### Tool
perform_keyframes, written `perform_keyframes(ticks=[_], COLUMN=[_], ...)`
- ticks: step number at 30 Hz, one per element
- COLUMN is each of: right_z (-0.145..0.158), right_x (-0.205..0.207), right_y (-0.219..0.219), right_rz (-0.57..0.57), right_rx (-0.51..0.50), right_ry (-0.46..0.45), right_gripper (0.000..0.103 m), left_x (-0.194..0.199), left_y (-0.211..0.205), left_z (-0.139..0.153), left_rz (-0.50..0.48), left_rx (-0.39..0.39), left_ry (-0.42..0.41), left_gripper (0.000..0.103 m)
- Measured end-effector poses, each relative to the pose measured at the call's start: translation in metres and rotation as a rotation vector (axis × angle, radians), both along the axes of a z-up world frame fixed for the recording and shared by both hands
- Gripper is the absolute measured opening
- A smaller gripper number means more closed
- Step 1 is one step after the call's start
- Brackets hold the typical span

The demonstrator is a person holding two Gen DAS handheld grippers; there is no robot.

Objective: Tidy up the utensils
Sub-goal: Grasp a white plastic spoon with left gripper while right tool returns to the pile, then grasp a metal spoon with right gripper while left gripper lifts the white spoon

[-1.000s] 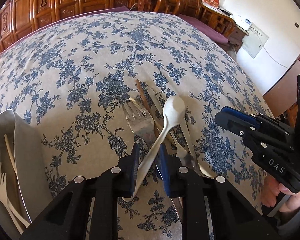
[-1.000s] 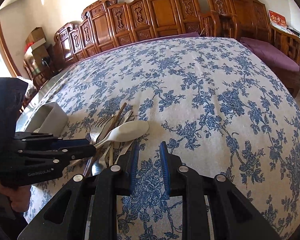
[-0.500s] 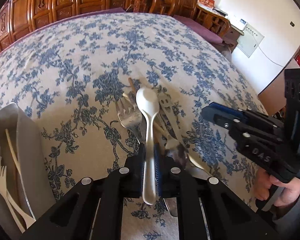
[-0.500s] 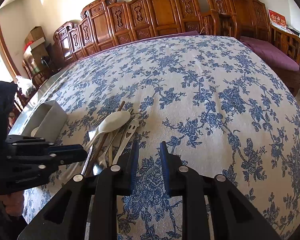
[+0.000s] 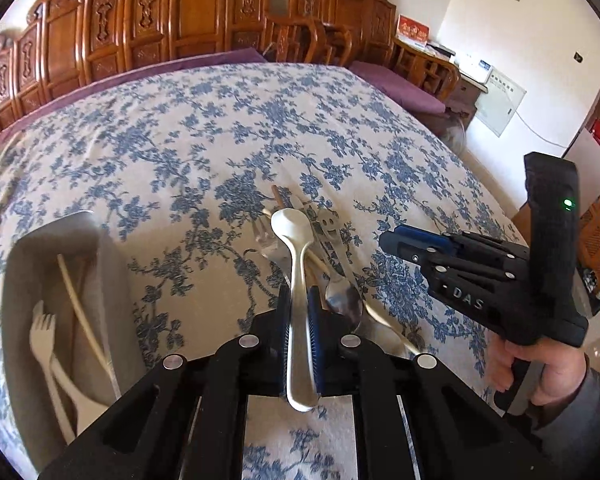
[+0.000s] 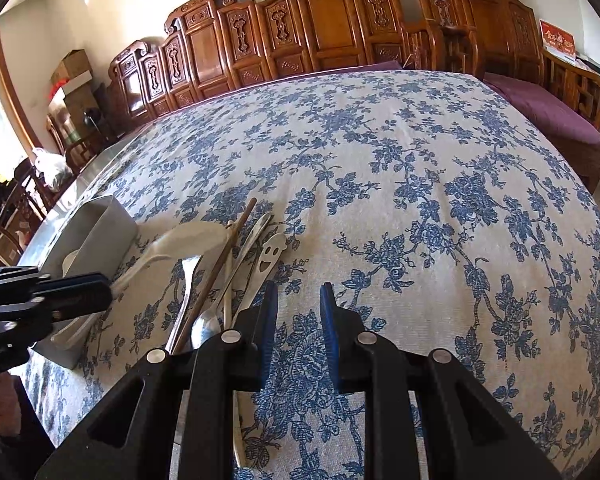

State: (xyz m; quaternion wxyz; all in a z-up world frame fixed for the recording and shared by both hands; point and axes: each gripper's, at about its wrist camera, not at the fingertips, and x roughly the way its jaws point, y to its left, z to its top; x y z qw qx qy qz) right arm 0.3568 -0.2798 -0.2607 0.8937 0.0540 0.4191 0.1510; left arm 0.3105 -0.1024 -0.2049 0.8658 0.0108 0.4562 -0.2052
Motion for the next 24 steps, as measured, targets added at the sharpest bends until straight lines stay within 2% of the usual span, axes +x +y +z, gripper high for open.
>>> perform_keyframes(ticks=[5, 11, 15, 21, 22, 24], right_z=[0.001, 0.001, -0.001, -0.007, -0.009, -0.012], right_x=[0.0, 0.0, -0.001, 0.009, 0.011, 0.013], right_y=[0.007, 0.022, 0.035, 0.057, 0.06, 0.064], right_rz=[0.029, 0.099, 0.114, 0.086, 0.075, 0.055], right_rx=[0.018, 0.094, 0.092, 0.021, 0.007, -0.018], right_ry=[-0.004, 0.014, 0.031, 0.064, 0.078, 0.096], right_gripper=[0.024, 0.022, 0.019, 0.019, 0.014, 0.014], left_x=[-0.012, -0.022, -0.03, -0.045, -0.047, -0.052], left_y=[0.011, 0.026, 0.032, 0.041, 0.042, 0.045], left_z=[0.008, 0.016, 0.019, 0.027, 0.028, 0.033], left_rz=[0.024, 0.053, 0.062, 0.068, 0.069, 0.072], left_rx=[-0.006, -0.019, -0.029, -0.05, -0.051, -0.053], left_ry=[-0.026, -0.05, -0.064, -0.088, -0.091, -0.099], left_gripper=[0.008, 0.008, 0.008, 0.008, 0.008, 0.008])
